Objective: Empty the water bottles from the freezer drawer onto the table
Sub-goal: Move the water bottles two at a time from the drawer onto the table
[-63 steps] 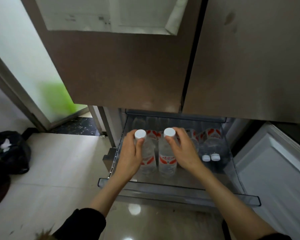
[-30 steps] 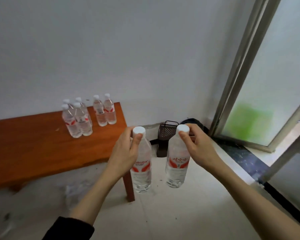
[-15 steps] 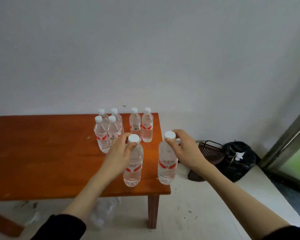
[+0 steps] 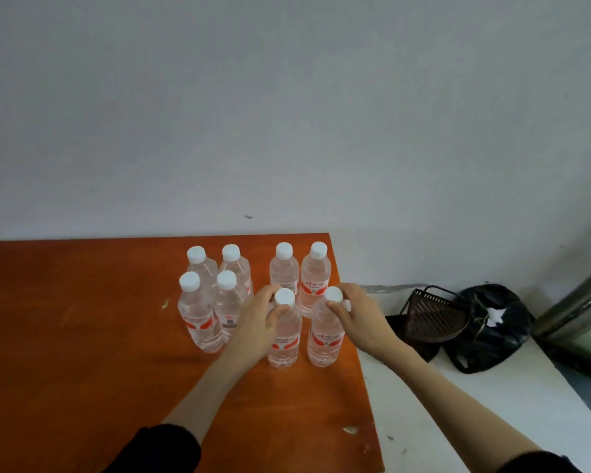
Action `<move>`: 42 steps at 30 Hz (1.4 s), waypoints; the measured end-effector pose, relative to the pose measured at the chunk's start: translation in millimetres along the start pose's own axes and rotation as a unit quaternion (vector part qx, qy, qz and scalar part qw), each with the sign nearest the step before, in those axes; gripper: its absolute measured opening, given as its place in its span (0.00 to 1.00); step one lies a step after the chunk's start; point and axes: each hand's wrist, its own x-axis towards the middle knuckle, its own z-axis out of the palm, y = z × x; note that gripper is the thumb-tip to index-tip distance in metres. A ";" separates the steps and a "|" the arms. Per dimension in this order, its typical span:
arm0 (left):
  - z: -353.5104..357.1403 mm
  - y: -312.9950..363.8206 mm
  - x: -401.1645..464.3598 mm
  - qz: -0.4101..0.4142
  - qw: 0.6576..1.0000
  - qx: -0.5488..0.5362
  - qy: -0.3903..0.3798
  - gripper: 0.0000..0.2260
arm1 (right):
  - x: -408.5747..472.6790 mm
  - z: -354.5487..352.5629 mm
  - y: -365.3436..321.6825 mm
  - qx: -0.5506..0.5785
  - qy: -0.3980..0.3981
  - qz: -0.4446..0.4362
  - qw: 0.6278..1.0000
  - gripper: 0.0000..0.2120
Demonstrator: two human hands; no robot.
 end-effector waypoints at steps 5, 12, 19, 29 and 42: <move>6.4 -17.2 37.4 0.014 1.000 -0.005 -0.013 0.14 | 33.3 16.8 1.6 -0.020 0.002 0.018 1.000 0.17; 9.5 -28.2 60.0 0.032 0.999 -0.009 -0.006 0.14 | 52.2 21.7 0.9 -0.018 0.013 0.006 1.000 0.16; 9.0 -23.8 68.7 0.028 0.999 -0.019 -0.028 0.16 | 55.2 27.3 2.5 0.004 0.027 0.030 0.999 0.17; -20.4 7.4 82.1 0.073 0.995 0.050 -0.046 0.19 | 42.2 13.2 -6.6 0.018 0.004 0.057 0.998 0.24; 58.6 201.7 36.5 0.458 0.842 0.230 -0.172 0.26 | -148.8 -167.9 25.9 -0.349 0.164 0.197 0.901 0.35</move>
